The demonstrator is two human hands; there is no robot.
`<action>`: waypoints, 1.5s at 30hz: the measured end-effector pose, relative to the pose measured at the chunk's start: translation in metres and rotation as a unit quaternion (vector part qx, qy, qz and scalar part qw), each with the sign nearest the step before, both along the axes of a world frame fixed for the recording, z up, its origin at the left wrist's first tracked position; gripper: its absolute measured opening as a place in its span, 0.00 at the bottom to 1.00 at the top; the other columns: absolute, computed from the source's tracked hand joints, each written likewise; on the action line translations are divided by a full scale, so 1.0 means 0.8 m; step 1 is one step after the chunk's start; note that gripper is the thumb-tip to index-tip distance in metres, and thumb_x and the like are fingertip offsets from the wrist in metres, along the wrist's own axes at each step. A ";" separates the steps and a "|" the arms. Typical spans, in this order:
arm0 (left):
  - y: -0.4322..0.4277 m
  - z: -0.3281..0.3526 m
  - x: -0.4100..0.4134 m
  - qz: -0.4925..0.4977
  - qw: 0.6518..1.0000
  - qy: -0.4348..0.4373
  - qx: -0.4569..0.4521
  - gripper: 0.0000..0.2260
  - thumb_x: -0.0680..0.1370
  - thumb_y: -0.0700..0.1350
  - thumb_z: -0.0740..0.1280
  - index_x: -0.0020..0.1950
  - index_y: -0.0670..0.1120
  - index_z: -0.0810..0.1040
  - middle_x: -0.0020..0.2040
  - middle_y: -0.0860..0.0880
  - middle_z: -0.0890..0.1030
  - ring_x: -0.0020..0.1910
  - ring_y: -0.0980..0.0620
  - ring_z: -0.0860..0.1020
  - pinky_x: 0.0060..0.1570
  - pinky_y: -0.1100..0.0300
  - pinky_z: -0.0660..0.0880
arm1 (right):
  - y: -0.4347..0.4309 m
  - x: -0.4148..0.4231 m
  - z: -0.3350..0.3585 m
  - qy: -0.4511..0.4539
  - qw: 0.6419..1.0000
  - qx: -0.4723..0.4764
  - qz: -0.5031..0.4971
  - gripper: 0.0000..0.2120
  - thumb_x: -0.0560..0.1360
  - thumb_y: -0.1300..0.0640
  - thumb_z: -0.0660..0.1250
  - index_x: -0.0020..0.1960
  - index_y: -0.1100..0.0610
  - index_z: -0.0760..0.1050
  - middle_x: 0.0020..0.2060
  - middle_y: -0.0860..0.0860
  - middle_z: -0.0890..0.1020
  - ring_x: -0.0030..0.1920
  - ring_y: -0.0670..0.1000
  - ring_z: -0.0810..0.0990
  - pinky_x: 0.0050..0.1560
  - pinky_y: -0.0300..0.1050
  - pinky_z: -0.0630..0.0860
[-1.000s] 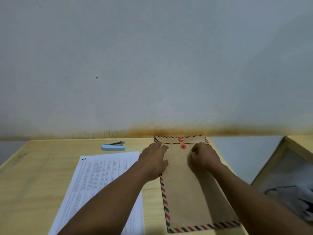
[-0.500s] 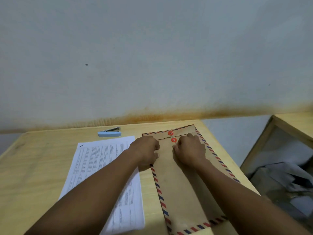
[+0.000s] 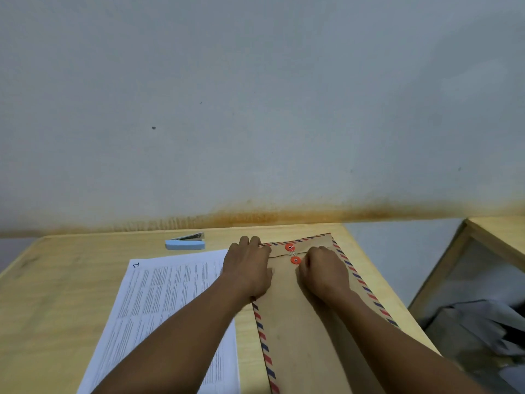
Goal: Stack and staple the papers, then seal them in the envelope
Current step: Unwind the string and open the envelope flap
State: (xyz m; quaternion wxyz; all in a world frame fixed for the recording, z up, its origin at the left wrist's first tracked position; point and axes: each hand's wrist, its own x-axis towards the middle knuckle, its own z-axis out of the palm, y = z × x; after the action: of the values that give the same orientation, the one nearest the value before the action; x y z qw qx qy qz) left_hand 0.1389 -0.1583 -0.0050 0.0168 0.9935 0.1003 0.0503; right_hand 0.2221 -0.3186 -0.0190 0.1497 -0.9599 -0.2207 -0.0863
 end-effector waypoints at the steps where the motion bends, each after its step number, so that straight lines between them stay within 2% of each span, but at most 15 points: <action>1: 0.000 -0.001 0.003 -0.004 1.000 0.011 -0.002 0.22 0.81 0.57 0.62 0.73 0.51 0.73 0.71 0.46 0.73 0.68 0.44 0.69 0.66 0.48 0.68 | 0.000 0.007 -0.002 0.023 0.999 0.030 -0.006 0.11 0.79 0.51 0.61 0.42 0.55 0.76 0.38 0.51 0.79 0.39 0.50 0.77 0.40 0.49 0.79; 8: 0.012 -0.009 0.003 -0.033 0.997 0.034 -0.059 0.20 0.83 0.56 0.60 0.74 0.54 0.73 0.72 0.47 0.73 0.68 0.44 0.68 0.62 0.50 0.70 | 0.020 0.041 0.019 0.146 0.957 0.251 0.007 0.11 0.80 0.58 0.57 0.46 0.62 0.76 0.41 0.54 0.81 0.44 0.54 0.80 0.42 0.49 0.75; 11: 0.016 -0.012 0.002 -0.036 0.997 0.036 -0.061 0.20 0.83 0.57 0.59 0.75 0.55 0.72 0.72 0.48 0.73 0.67 0.45 0.68 0.62 0.49 0.70 | 0.040 0.048 0.036 0.230 0.903 0.362 0.010 0.11 0.82 0.59 0.55 0.51 0.65 0.74 0.48 0.54 0.83 0.49 0.53 0.82 0.48 0.50 0.77; 14: 0.018 -0.012 0.000 -0.041 0.996 0.043 -0.065 0.21 0.83 0.57 0.58 0.76 0.55 0.71 0.73 0.48 0.71 0.68 0.45 0.67 0.63 0.49 0.69 | 0.057 0.047 0.047 0.327 0.832 0.447 0.025 0.10 0.84 0.60 0.52 0.48 0.61 0.69 0.41 0.57 0.82 0.43 0.55 0.82 0.40 0.47 0.76; 16: 0.020 -0.013 -0.001 -0.043 0.996 0.046 -0.070 0.21 0.83 0.57 0.58 0.76 0.55 0.70 0.74 0.48 0.70 0.69 0.45 0.66 0.64 0.49 0.69 | 0.062 0.043 0.052 0.353 0.804 0.477 0.031 0.09 0.84 0.60 0.51 0.48 0.59 0.67 0.36 0.57 0.75 0.37 0.55 0.78 0.33 0.45 0.73; 18: 0.020 -0.013 0.000 -0.044 0.995 0.048 -0.073 0.21 0.83 0.57 0.58 0.76 0.55 0.70 0.74 0.48 0.70 0.69 0.45 0.66 0.65 0.49 0.69 | 0.060 0.041 0.054 0.352 0.816 0.458 0.032 0.08 0.84 0.60 0.52 0.50 0.60 0.67 0.35 0.56 0.70 0.33 0.52 0.72 0.31 0.44 0.69; 21: 0.020 -0.012 0.001 -0.044 0.995 0.052 -0.078 0.22 0.83 0.57 0.59 0.77 0.55 0.70 0.74 0.48 0.71 0.69 0.45 0.66 0.65 0.48 0.70 | 0.049 0.042 0.052 0.306 0.879 0.361 0.048 0.08 0.83 0.58 0.57 0.49 0.60 0.72 0.37 0.53 0.75 0.33 0.50 0.73 0.33 0.44 0.70; 24: 0.021 -0.011 0.002 -0.045 0.995 0.055 -0.077 0.22 0.83 0.57 0.59 0.77 0.55 0.70 0.73 0.48 0.71 0.69 0.45 0.67 0.65 0.48 0.70 | 0.028 0.052 0.052 0.210 0.965 0.128 0.087 0.08 0.78 0.55 0.66 0.46 0.59 0.79 0.41 0.49 0.83 0.44 0.50 0.80 0.44 0.47 0.76; 26: 0.022 -0.011 0.003 -0.043 0.994 0.057 -0.077 0.22 0.83 0.57 0.59 0.77 0.55 0.69 0.73 0.49 0.71 0.69 0.46 0.67 0.65 0.48 0.71 | 0.016 0.064 0.051 0.163 0.983 -0.023 0.079 0.09 0.75 0.53 0.68 0.47 0.60 0.81 0.44 0.52 0.84 0.48 0.53 0.80 0.50 0.50 0.78; 30: 0.023 -0.011 0.006 -0.037 0.994 0.063 -0.081 0.22 0.83 0.58 0.59 0.77 0.56 0.69 0.73 0.49 0.71 0.69 0.46 0.66 0.66 0.48 0.70 | 0.021 0.082 0.056 0.104 0.986 -0.109 0.065 0.07 0.75 0.55 0.67 0.49 0.57 0.81 0.50 0.57 0.83 0.49 0.60 0.81 0.49 0.51 0.80; 33: 0.023 -0.011 0.008 -0.035 0.994 0.063 -0.084 0.22 0.83 0.58 0.60 0.77 0.56 0.69 0.73 0.49 0.70 0.69 0.46 0.66 0.66 0.48 0.70 | 0.037 0.089 0.067 0.108 0.986 -0.092 0.083 0.07 0.77 0.58 0.66 0.51 0.57 0.81 0.51 0.55 0.82 0.51 0.58 0.80 0.49 0.49 0.79; 37: 0.025 -0.011 0.008 -0.040 0.993 0.061 -0.088 0.22 0.83 0.58 0.60 0.77 0.56 0.69 0.73 0.49 0.70 0.69 0.45 0.66 0.66 0.47 0.70 | 0.051 0.082 0.069 0.170 0.976 0.045 0.127 0.06 0.77 0.59 0.65 0.43 0.54 0.79 0.46 0.51 0.82 0.48 0.51 0.78 0.46 0.44 0.74; 41: 0.026 -0.012 0.006 -0.043 0.994 0.059 -0.083 0.22 0.83 0.58 0.60 0.76 0.56 0.70 0.72 0.49 0.71 0.68 0.44 0.66 0.65 0.47 0.70 | 0.051 0.056 0.062 0.346 0.899 0.218 0.155 0.08 0.82 0.62 0.58 0.47 0.60 0.75 0.39 0.55 0.83 0.38 0.49 0.78 0.39 0.44 0.72; 43: 0.026 -0.012 0.007 -0.044 0.994 0.060 -0.085 0.22 0.83 0.58 0.60 0.76 0.56 0.70 0.72 0.49 0.71 0.68 0.44 0.66 0.65 0.47 0.70 | 0.046 0.050 0.059 0.362 0.892 0.232 0.140 0.08 0.82 0.62 0.58 0.47 0.59 0.74 0.35 0.54 0.79 0.34 0.48 0.74 0.36 0.41 0.69; 45: 0.027 -0.012 0.007 -0.044 0.993 0.061 -0.089 0.22 0.83 0.58 0.60 0.77 0.56 0.69 0.73 0.49 0.70 0.68 0.45 0.66 0.65 0.47 0.70 | 0.039 0.054 0.053 0.342 0.912 0.194 0.113 0.09 0.82 0.60 0.58 0.47 0.59 0.75 0.38 0.51 0.78 0.38 0.48 0.73 0.39 0.42 0.71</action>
State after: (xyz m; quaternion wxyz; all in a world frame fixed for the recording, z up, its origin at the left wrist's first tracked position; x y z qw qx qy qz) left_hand 0.1449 -0.1371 -0.0146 0.1008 0.9928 0.0612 -0.0200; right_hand 0.2654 -0.2872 0.0232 0.4084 -0.8513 -0.2417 0.2239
